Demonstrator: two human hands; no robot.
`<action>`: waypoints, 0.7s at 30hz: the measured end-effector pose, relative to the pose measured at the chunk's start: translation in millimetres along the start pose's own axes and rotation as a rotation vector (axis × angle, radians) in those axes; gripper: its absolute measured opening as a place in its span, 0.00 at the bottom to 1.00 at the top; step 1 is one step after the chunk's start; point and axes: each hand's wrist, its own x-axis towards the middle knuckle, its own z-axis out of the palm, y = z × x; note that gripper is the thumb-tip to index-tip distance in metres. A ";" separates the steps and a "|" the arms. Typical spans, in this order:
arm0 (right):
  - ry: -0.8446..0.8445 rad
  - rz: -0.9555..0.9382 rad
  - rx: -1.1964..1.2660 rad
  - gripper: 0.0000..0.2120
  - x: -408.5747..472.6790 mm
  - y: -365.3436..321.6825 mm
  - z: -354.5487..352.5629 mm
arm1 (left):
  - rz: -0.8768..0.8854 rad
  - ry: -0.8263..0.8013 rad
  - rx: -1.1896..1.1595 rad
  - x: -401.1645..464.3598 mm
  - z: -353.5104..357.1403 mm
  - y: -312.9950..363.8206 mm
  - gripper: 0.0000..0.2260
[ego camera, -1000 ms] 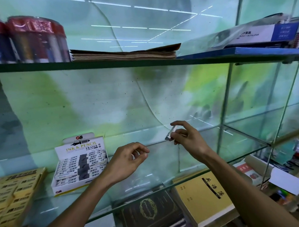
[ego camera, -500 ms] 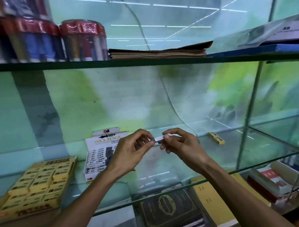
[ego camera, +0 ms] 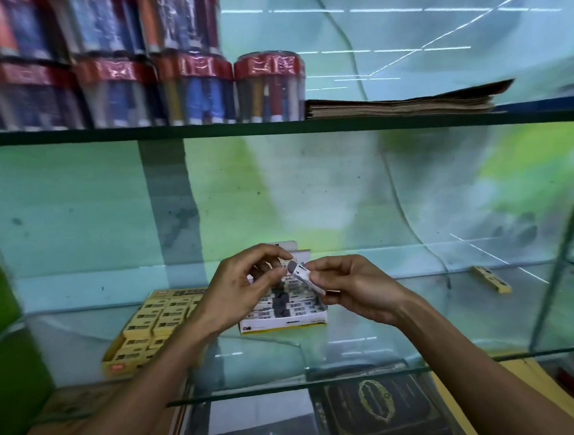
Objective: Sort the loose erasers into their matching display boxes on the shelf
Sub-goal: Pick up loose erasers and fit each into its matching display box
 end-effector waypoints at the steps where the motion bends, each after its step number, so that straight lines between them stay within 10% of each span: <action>1: 0.029 -0.024 -0.095 0.10 1.8 -0.3 1.9 | -0.009 0.017 0.011 -2.4 -4.4 -2.0 0.07; 9: 0.083 -0.218 -1.049 0.05 13.7 3.5 2.3 | -0.110 0.114 0.045 -12.6 -25.1 -14.4 0.06; 21: 0.069 -0.171 -1.235 0.07 25.3 6.7 13.9 | -0.143 0.111 0.105 -18.3 -29.8 -11.1 0.05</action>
